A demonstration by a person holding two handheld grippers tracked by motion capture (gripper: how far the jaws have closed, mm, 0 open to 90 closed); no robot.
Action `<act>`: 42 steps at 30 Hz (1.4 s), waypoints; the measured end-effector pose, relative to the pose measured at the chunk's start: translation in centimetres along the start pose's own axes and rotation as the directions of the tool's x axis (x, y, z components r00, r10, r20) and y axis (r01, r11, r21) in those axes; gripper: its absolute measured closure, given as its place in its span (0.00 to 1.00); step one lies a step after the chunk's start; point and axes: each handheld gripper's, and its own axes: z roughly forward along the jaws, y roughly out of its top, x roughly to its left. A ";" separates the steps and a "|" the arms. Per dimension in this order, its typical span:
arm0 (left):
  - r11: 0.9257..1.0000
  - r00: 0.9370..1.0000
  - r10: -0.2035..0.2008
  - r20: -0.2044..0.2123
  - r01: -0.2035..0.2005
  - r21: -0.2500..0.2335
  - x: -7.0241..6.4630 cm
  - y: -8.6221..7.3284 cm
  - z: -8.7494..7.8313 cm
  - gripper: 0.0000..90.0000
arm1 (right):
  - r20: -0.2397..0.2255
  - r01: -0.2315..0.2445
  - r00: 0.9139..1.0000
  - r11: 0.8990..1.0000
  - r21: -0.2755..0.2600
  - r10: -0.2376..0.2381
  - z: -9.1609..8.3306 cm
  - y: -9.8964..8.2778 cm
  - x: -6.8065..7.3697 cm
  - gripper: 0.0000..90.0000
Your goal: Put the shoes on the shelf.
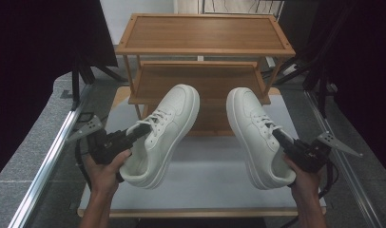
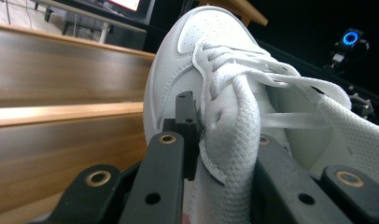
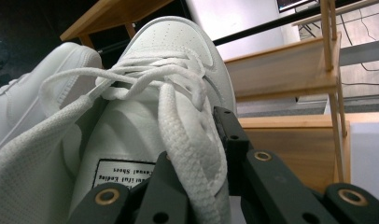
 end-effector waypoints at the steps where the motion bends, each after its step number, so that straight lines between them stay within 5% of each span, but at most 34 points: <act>1: 1.000 1.000 -0.006 0.005 0.006 -0.004 0.0 0.2 0.1 0.91 | 0.001 -0.002 1.000 1.000 -0.008 0.002 0.2 0.2 0.1 0.94; 9: 0.999 0.999 -0.045 0.004 0.045 -0.025 1.1 0.8 1.4 0.91 | 0.015 0.002 1.000 1.000 0.004 -0.002 1.6 1.6 0.5 0.93; 19: 0.994 0.994 -0.107 -0.004 0.107 -0.014 2.5 1.7 3.5 0.91 | 0.046 -0.047 0.998 0.998 0.031 0.045 3.7 3.1 0.2 0.93; 27: 0.994 0.992 -0.113 -0.052 0.114 0.006 3.2 2.3 5.6 0.91 | 0.088 -0.062 0.994 0.997 0.044 0.058 5.5 4.4 0.0 0.93; 42: 0.986 0.978 -0.165 -0.125 0.164 -0.014 4.7 3.7 9.2 0.91 | 0.152 -0.076 0.986 0.995 0.068 0.065 9.5 6.4 0.2 0.93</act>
